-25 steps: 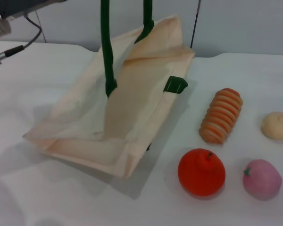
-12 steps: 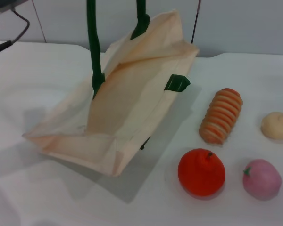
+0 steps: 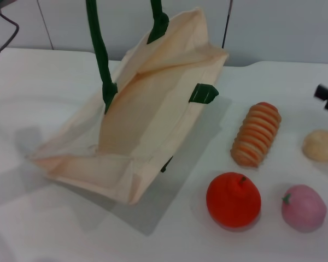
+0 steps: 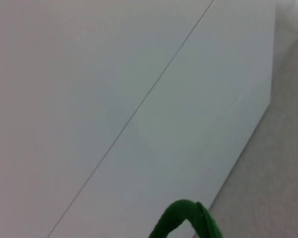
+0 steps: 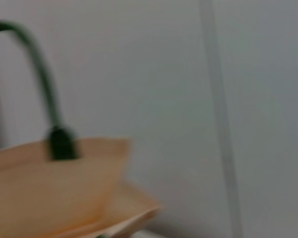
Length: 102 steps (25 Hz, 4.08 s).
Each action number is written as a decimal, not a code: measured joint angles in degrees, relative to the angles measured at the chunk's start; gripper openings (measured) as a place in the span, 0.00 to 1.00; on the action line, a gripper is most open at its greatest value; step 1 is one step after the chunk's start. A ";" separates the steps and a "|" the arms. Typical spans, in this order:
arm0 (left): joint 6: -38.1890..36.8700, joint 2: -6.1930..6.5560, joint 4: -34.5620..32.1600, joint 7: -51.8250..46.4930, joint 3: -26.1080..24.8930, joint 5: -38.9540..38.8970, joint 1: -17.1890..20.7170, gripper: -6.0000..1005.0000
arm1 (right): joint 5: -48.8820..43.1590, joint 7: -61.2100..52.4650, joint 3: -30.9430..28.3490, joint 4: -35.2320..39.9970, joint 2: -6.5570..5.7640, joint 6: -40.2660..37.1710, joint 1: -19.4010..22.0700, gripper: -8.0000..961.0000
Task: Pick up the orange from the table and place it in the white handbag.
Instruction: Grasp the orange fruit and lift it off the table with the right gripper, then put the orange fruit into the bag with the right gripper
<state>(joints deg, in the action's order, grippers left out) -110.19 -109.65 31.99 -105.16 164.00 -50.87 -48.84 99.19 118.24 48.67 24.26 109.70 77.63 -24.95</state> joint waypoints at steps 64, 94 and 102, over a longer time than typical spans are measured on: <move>0.86 0.58 0.70 -0.58 0.00 -0.98 1.03 0.11 | -34.41 -18.24 15.15 11.54 6.49 5.29 -8.63 0.57; 1.48 0.58 0.37 -0.58 0.00 -0.98 1.10 0.11 | -33.83 -17.88 12.43 15.21 6.32 11.51 -8.55 0.32; 1.44 0.58 0.16 -0.57 0.00 -1.06 1.11 0.11 | -29.45 -17.99 7.53 18.12 6.36 14.34 -9.97 0.28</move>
<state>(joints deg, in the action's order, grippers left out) -108.75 -109.07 32.15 -105.73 164.00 -51.93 -47.73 69.74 100.25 56.20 42.38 116.06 91.97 -34.91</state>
